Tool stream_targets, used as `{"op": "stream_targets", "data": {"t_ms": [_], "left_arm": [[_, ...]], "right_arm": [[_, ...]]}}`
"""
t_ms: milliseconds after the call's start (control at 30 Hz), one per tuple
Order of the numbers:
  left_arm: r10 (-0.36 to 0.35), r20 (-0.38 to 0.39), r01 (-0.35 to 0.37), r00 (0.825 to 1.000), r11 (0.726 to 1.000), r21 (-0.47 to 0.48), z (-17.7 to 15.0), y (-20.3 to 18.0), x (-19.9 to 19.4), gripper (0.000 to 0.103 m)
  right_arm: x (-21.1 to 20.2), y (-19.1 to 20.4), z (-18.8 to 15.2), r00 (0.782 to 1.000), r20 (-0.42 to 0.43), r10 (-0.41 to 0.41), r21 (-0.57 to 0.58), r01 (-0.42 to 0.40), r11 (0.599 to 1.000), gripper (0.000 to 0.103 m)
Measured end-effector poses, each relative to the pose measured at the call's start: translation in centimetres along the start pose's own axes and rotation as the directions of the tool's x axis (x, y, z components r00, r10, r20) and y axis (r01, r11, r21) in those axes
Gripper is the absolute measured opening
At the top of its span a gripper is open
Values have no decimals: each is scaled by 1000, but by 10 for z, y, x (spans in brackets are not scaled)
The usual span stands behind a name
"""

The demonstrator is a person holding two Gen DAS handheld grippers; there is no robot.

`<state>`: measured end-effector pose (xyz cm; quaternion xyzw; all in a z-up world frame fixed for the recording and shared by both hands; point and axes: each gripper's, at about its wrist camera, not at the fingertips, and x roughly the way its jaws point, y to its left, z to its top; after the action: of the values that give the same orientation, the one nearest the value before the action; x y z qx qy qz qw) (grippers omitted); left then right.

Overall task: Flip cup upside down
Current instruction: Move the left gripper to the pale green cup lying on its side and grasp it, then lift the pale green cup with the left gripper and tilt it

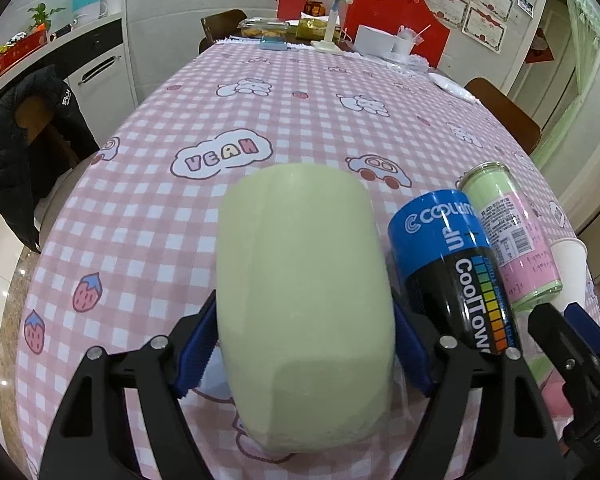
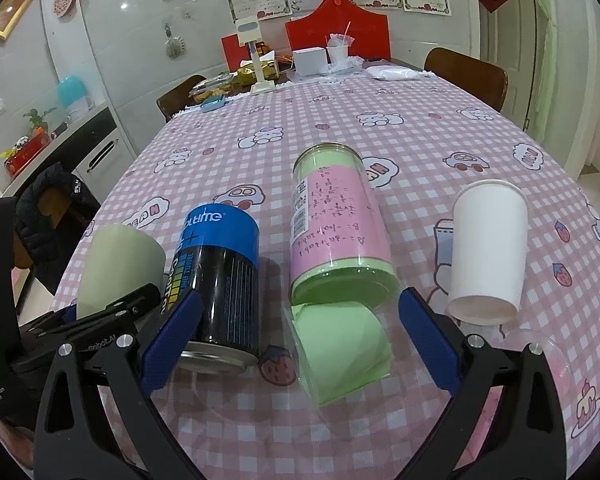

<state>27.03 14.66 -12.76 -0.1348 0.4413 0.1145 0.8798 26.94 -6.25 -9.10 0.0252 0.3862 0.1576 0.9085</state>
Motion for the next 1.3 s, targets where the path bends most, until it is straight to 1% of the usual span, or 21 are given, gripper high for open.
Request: {"op": "stream_targets", "data": {"t_ms": [200, 433, 533, 733, 833, 1000, 1133, 1300], "left_arm": [[10, 2, -10, 1000, 1000, 20, -7, 0, -11, 77], [2, 30, -3, 1000, 999, 35, -19, 2, -39, 77], [1, 49, -4, 999, 999, 55, -29, 0, -56, 77], [-29, 76, 22, 997, 996, 90, -55, -10, -88, 77], [-58, 73, 50, 996, 992, 112, -69, -20, -102, 77], [-87, 73, 75, 994, 985, 157, -89, -40, -114, 77], [-122, 53, 109, 991, 974, 200, -102, -58, -114, 77], [-151, 4, 145, 989, 959, 242, -114, -79, -105, 77]], "right_arm": [[-12, 0, -3, 1000, 12, -8, 4, 8, 1000, 95], [-42, 1, -14, 999, 46, -14, 11, 14, 1000, 95], [-57, 0, -22, 998, 59, -18, 17, 17, 1000, 95], [-87, -7, -41, 996, 78, -42, 35, 40, 999, 95], [-100, -13, -51, 995, 78, -59, 50, 55, 997, 95], [-120, -29, -71, 992, 72, -100, 78, 95, 992, 95], [-129, -38, -83, 988, 61, -140, 88, 134, 987, 95], [-132, -50, -93, 984, 39, -173, 113, 167, 979, 95]]}}
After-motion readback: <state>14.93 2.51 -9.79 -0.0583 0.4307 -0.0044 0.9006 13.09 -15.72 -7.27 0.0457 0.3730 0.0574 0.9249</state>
